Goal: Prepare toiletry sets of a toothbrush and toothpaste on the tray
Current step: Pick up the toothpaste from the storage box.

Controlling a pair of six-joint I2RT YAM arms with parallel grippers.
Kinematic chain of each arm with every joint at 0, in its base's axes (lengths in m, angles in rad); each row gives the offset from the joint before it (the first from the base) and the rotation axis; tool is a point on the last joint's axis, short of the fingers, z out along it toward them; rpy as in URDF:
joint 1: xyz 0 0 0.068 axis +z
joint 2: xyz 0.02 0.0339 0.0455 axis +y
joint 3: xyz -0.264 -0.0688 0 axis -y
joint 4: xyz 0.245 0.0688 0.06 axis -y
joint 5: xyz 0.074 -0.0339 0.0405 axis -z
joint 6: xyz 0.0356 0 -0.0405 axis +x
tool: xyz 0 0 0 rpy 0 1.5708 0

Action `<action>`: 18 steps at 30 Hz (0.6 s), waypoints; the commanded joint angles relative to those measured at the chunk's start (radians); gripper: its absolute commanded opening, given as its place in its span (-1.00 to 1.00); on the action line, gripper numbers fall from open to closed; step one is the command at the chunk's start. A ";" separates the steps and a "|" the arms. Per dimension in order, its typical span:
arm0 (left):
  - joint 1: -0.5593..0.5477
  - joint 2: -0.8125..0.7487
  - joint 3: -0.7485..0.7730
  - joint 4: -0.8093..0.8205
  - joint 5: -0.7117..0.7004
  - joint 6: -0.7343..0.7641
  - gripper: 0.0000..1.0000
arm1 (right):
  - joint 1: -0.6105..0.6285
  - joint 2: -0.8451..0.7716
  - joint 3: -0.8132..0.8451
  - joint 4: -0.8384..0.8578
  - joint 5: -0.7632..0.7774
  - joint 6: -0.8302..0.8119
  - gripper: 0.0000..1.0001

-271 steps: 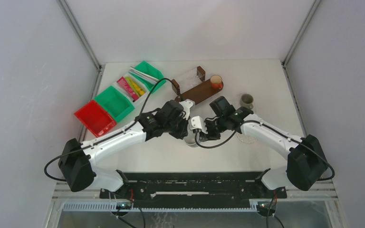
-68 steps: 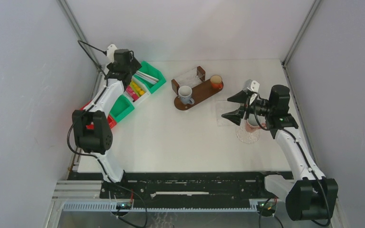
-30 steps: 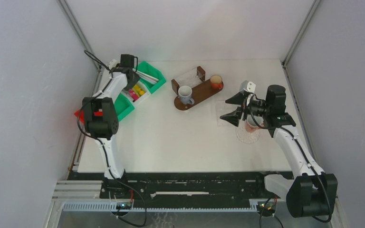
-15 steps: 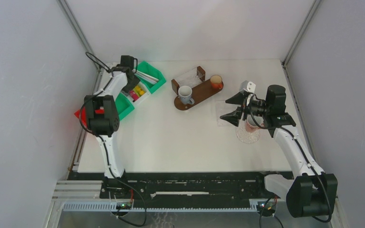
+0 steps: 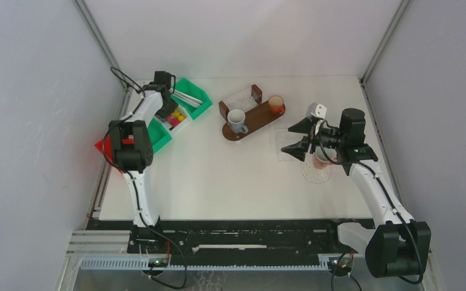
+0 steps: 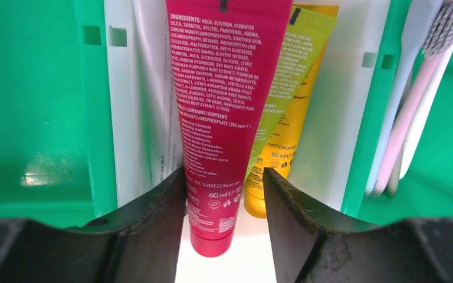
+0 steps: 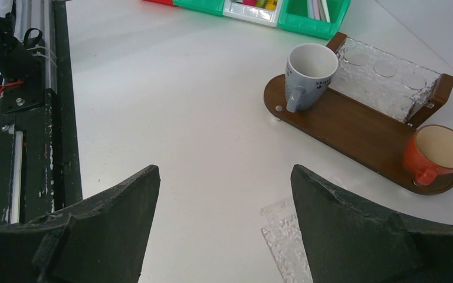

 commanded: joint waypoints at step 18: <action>-0.013 -0.145 -0.092 0.213 0.077 0.050 -0.77 | -0.017 -0.014 0.028 0.014 -0.011 -0.006 0.78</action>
